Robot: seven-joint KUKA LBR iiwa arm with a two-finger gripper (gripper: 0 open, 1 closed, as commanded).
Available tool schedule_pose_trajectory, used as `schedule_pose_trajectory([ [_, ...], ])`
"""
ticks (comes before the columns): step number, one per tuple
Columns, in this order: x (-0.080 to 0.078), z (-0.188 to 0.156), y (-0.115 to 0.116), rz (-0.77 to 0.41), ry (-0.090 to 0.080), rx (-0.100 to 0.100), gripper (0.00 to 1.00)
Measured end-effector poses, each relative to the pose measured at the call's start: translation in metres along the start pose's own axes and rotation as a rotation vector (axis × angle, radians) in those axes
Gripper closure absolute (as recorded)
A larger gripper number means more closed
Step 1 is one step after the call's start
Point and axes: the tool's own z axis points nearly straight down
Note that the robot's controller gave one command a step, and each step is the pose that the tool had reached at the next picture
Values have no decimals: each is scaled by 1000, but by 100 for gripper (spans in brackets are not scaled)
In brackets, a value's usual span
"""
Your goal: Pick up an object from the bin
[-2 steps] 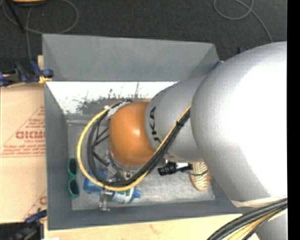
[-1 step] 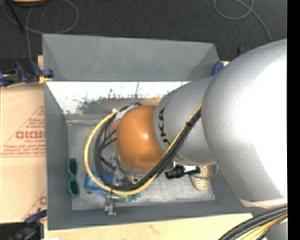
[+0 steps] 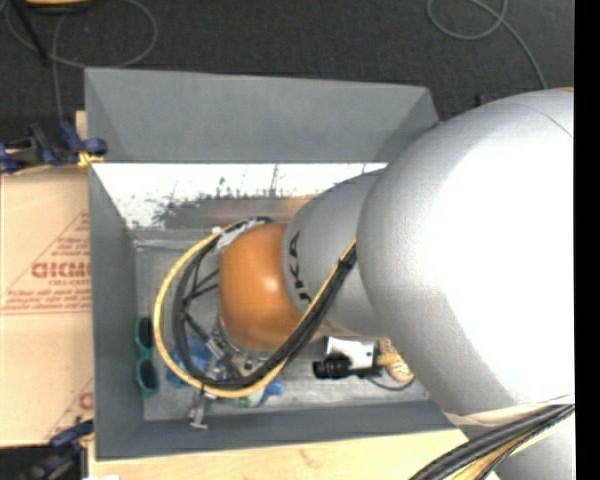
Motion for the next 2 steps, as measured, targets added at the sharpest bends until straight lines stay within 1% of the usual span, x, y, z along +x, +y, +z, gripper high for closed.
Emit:
schedule_pose_trajectory([
  [1,-8,1,-12,24,3,-1,100],
  [2,-8,1,-12,24,3,-1,100],
])
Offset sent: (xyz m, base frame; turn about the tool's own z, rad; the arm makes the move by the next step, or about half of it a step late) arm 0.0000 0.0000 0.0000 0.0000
